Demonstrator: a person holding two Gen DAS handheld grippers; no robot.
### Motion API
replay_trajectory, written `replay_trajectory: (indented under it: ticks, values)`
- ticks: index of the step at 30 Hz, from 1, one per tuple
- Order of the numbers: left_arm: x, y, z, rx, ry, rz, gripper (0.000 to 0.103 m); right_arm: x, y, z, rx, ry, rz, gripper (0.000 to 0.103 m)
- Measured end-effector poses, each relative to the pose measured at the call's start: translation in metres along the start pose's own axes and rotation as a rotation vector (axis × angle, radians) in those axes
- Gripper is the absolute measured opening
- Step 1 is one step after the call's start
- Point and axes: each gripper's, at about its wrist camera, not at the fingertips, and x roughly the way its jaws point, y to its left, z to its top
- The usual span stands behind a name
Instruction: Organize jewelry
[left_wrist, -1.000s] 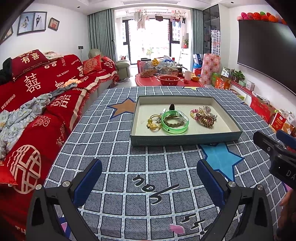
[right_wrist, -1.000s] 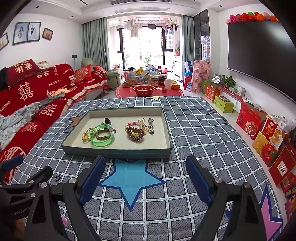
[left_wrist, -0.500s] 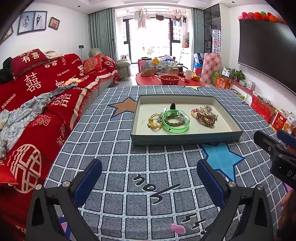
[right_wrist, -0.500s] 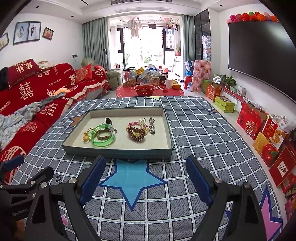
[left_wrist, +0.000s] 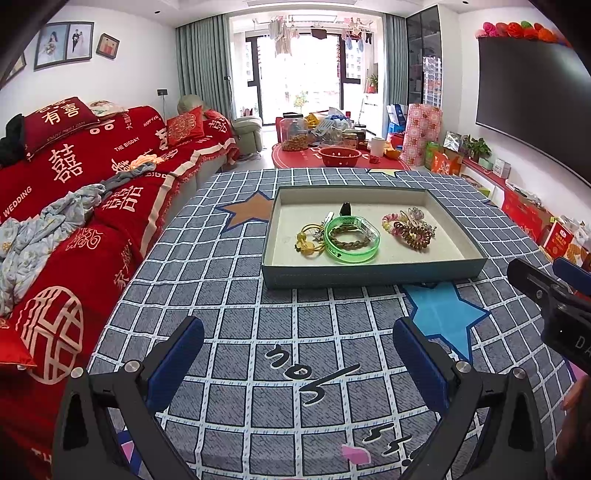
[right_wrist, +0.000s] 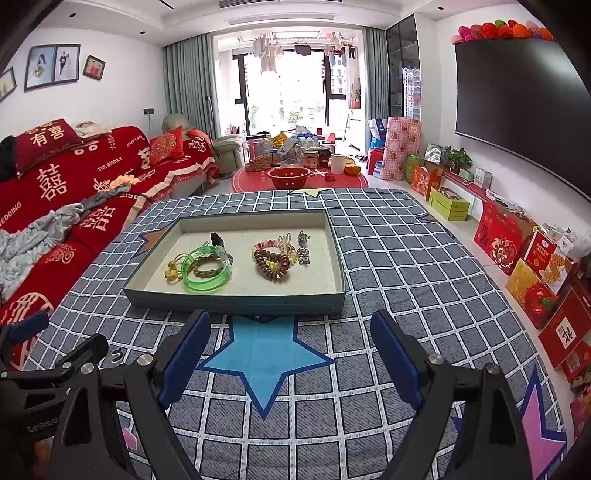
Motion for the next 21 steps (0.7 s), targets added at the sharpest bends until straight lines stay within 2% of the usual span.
replay_trajectory:
  ticks: [21]
  values:
    - [0.0005,0.0015,-0.0050,0.001,0.007,0.007,0.103,0.0000,-0.0009,0.0000,0.003,0.001,0.000,0.090]
